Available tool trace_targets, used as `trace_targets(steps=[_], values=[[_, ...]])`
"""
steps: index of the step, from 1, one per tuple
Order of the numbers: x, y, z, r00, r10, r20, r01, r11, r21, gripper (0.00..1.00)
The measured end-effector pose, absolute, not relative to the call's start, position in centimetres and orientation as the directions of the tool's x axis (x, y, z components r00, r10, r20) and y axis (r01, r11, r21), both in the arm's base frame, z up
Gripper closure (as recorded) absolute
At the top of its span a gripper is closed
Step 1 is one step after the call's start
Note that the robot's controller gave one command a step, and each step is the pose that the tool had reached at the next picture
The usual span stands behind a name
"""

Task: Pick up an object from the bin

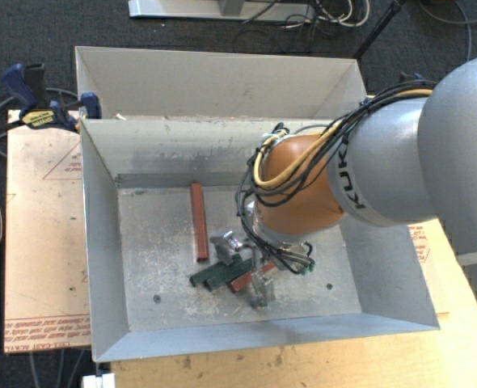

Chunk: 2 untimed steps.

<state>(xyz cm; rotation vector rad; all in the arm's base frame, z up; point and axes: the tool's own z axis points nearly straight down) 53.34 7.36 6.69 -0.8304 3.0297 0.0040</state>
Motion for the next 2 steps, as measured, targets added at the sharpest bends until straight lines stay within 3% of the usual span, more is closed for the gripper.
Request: trace_targets(steps=[1,2], values=[[53.5,7.4,7.2,-0.86,-0.51,-0.004,-0.51,0.86,0.0,1.0],[55.7,9.5,21.0,-0.854,-0.52,-0.013,-0.52,0.854,-0.004,1.0]])
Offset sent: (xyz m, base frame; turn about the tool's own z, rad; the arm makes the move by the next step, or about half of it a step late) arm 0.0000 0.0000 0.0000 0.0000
